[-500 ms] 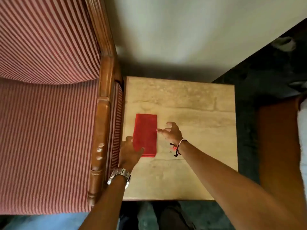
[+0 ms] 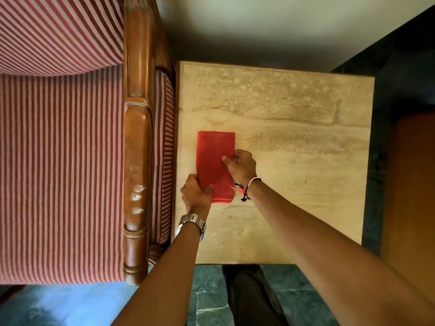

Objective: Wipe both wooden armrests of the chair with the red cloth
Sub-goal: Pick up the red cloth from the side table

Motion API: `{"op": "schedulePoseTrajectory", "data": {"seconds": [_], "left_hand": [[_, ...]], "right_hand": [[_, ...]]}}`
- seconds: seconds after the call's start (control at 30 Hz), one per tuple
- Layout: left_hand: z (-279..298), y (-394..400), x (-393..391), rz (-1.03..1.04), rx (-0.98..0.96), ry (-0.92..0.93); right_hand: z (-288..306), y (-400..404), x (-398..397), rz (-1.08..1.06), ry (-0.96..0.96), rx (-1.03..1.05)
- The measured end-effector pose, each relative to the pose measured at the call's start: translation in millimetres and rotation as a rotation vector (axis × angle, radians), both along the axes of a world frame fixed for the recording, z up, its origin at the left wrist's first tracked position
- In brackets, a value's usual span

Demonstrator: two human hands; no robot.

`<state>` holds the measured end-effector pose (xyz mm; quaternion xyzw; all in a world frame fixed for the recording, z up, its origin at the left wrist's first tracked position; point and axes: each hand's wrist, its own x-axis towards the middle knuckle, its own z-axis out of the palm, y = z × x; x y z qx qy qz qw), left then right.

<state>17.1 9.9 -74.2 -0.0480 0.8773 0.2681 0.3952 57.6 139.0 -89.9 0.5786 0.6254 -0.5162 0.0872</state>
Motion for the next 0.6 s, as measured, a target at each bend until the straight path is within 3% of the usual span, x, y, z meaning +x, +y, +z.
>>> {"op": "schedulePoseTrajectory", "data": {"seconds": [0.17,0.37,0.5,0.6], "left_hand": [[35,-7,2,-0.050,0.127,0.004],[133,-57,-10,-0.129,0.310,0.053],[184,-114,-36,-0.151,0.292,0.091],[194,-154,-61,-0.134,0.266,0.079]], "right_hand": [[41,-6,11,-0.129,0.159,-0.051],[147,-43,27,-0.221,0.429,-0.093],[197,-83,8,-0.140,0.483,-0.169],[206,-115,-25,-0.024,0.423,-0.089]]}}
